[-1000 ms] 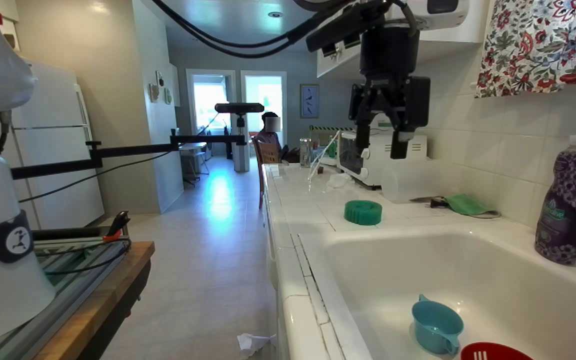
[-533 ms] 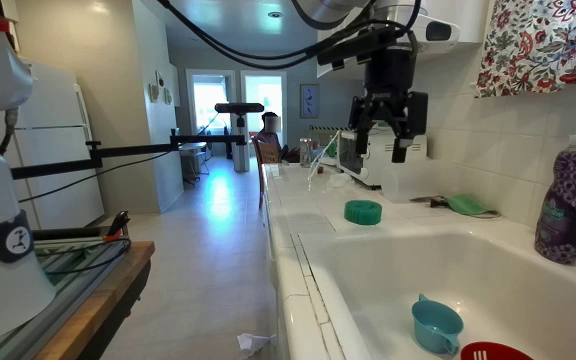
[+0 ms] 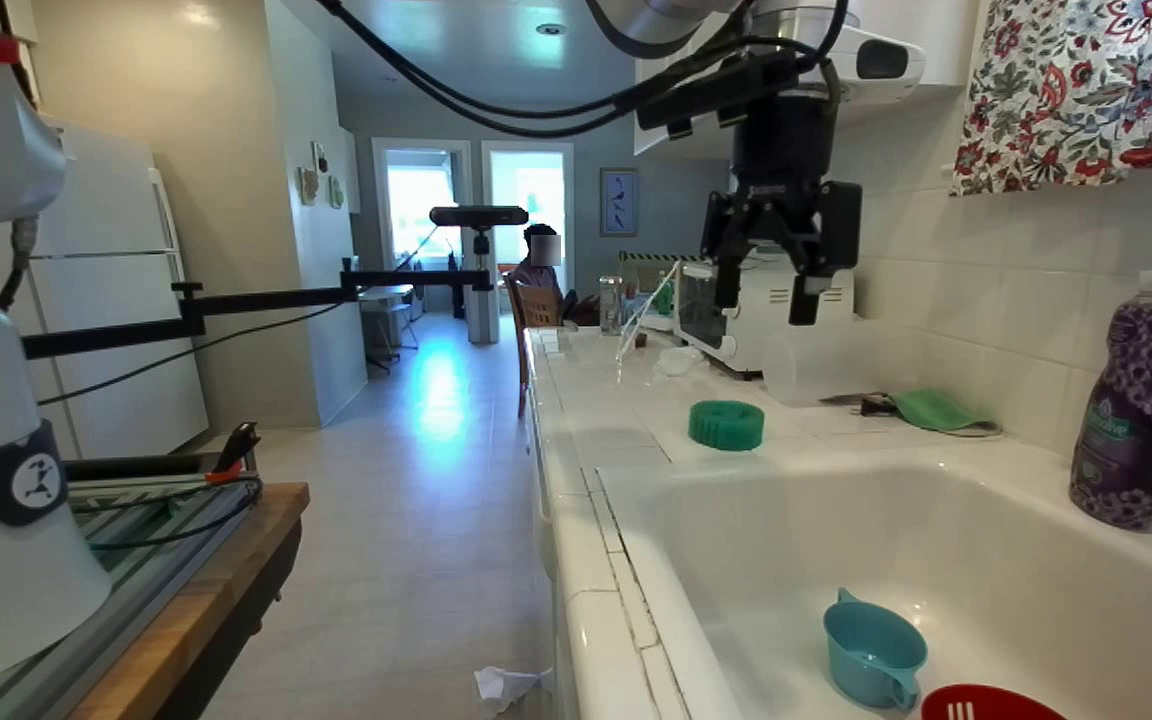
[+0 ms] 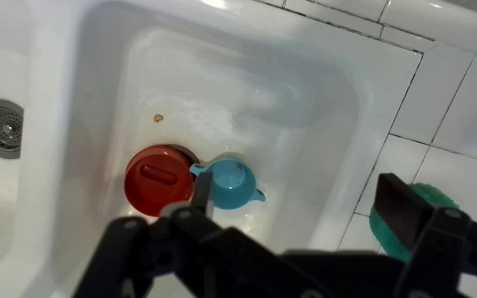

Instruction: Use the green sponge to clean the surface

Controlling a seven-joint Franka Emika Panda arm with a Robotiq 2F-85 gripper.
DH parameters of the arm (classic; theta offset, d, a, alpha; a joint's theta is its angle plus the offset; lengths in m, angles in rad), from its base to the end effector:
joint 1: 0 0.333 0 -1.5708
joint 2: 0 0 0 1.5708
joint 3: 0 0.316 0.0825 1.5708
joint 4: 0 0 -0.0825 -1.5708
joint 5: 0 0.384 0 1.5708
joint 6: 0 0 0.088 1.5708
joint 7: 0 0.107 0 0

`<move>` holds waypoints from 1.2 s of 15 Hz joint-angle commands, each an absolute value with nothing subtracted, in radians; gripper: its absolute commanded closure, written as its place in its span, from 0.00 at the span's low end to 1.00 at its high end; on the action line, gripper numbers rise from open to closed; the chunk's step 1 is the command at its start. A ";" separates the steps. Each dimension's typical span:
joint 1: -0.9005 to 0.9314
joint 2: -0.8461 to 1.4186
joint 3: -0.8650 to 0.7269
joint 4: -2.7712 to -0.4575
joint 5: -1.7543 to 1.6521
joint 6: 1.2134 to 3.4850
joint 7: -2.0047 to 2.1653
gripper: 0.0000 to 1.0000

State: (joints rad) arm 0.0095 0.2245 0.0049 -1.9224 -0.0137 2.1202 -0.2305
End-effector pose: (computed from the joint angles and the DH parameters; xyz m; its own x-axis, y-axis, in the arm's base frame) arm 0.6028 0.0079 0.3734 0.9680 0.2493 -0.0284 0.2495 -0.9684 0.0040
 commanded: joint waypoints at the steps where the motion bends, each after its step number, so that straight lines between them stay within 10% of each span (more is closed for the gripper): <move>1: -0.005 0.282 0.015 -1.850 -0.034 2.140 -0.305 0.00; 18: 0.010 0.724 0.200 -1.341 0.006 2.018 -0.760 0.00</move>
State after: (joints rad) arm 0.0260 0.6579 0.1750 -1.4346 -0.0146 2.0617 -0.6779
